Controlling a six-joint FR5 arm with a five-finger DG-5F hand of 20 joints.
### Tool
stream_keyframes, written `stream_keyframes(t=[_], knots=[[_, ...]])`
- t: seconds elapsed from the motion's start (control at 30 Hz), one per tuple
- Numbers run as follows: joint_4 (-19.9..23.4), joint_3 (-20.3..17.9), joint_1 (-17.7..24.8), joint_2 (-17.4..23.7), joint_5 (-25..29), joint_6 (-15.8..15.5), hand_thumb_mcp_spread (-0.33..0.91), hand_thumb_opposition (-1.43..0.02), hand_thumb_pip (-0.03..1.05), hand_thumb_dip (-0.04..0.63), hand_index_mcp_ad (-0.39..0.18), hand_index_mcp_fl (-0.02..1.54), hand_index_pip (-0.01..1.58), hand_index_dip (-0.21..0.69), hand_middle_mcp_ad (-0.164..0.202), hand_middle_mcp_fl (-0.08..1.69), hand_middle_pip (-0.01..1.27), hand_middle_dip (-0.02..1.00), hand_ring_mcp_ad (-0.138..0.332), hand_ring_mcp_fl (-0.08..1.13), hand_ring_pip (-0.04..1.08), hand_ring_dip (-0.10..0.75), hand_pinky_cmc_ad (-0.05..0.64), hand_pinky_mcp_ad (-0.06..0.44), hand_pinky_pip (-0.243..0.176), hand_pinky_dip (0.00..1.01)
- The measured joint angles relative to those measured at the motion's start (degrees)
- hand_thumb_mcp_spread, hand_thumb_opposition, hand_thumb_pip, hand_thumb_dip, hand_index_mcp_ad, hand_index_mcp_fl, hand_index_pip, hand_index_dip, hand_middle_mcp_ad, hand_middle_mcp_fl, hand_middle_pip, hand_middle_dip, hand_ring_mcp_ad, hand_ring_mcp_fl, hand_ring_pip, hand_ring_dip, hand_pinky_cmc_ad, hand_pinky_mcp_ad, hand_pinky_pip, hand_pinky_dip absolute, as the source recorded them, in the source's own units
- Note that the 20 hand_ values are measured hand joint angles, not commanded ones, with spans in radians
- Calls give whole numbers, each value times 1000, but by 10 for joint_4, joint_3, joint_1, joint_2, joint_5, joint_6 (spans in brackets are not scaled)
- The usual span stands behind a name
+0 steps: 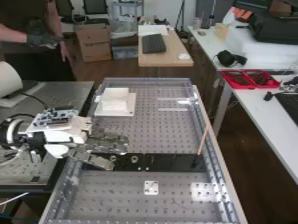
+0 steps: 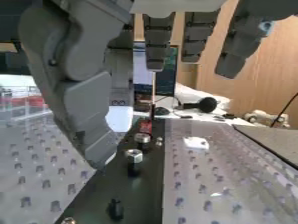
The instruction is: Grab the smaller nut and place it in the white container
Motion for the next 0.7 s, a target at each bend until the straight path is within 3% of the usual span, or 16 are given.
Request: stream_keyframes(t=[0.33,0.7], knots=[[-16,0,27,32,-28,14,480,-984,590,173,-133,499,1548,264,30,98,138,206,126,0,108,120,337,278,37,180],[-26,3,107,50,-69,44,478,-984,586,169,-133,515,1548,265,30,96,138,206,126,0,105,120,333,278,37,180]])
